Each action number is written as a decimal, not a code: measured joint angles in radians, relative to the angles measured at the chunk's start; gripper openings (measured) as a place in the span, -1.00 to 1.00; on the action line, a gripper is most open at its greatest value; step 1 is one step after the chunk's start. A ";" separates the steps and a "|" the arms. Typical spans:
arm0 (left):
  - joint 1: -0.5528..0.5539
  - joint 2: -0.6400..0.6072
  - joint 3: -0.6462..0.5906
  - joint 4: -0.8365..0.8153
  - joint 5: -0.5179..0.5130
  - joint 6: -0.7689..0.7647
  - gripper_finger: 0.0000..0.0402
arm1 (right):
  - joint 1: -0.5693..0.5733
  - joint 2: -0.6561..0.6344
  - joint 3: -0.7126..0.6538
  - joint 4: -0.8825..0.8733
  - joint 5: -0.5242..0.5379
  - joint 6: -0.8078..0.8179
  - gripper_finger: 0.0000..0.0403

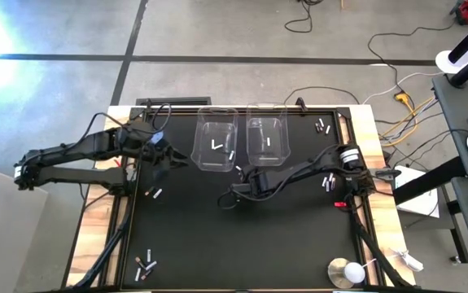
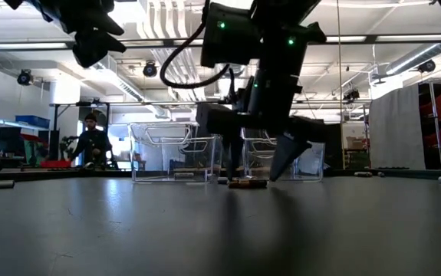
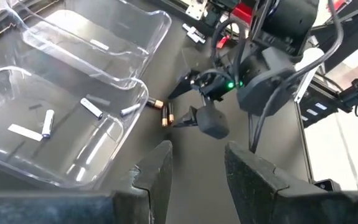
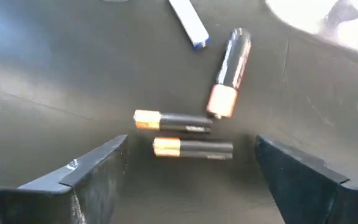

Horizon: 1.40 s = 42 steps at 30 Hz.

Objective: Sort batteries
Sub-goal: Put the black battery into the right transparent bin

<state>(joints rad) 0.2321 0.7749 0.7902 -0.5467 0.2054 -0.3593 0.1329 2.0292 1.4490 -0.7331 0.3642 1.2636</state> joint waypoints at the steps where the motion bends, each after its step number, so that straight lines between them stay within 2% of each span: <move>1: 0.000 -0.005 0.000 0.001 0.002 -0.001 -0.37 | 0.000 0.003 0.000 0.005 -0.003 0.000 0.66; 24: 0.000 -0.012 0.016 0.004 0.007 0.002 -0.37 | 0.009 0.055 0.003 0.006 -0.007 -0.008 0.48; 42: 0.000 -0.012 0.016 0.001 0.008 0.003 -0.37 | 0.016 0.056 0.001 -0.004 -0.026 -0.006 0.14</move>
<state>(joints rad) 0.2321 0.7631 0.8066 -0.5461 0.2130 -0.3565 0.1491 2.0853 1.4498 -0.7368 0.3386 1.2572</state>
